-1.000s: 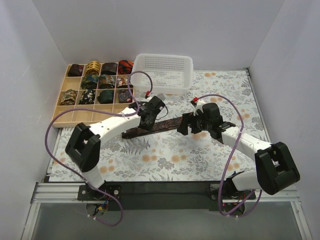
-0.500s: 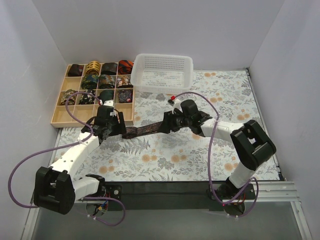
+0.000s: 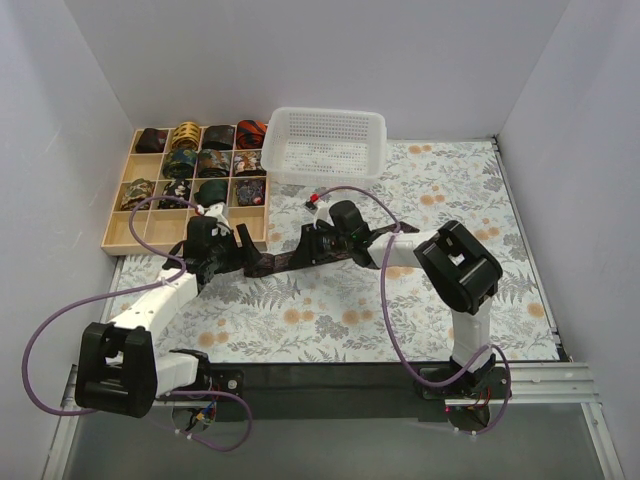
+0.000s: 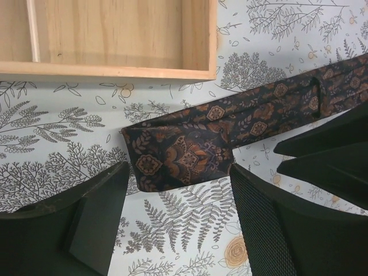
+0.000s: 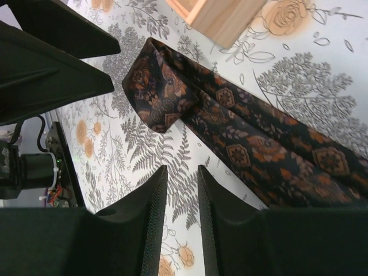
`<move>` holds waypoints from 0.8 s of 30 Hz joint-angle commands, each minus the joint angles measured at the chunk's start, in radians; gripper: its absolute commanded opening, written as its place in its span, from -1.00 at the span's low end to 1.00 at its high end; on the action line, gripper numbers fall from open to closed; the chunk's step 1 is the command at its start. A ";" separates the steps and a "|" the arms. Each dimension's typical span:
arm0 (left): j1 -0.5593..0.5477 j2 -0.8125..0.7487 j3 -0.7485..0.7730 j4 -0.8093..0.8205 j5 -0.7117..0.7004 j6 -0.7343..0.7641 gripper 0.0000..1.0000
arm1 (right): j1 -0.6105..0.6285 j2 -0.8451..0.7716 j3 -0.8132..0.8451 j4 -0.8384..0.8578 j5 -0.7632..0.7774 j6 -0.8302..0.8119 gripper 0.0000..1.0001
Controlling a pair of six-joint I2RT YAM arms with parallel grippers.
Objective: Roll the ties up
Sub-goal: Roll the tie
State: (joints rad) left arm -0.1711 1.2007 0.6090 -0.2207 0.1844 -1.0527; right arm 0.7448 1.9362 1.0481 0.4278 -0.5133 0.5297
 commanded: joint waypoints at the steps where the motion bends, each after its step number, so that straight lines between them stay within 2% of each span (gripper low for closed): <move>1: 0.010 -0.016 -0.029 0.066 0.015 -0.026 0.32 | 0.024 0.050 0.064 0.089 -0.025 0.032 -0.41; 16: 0.019 0.003 -0.097 0.168 0.044 -0.070 0.34 | 0.065 0.250 0.243 0.134 -0.077 0.070 -0.43; 24: 0.033 -0.024 -0.135 0.185 0.014 -0.119 0.34 | 0.068 0.244 0.225 0.132 -0.053 0.050 -0.42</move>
State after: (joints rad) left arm -0.1501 1.2083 0.4889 -0.0532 0.2199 -1.1450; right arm 0.8074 2.1902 1.2663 0.5167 -0.5720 0.5953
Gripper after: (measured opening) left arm 0.670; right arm 0.287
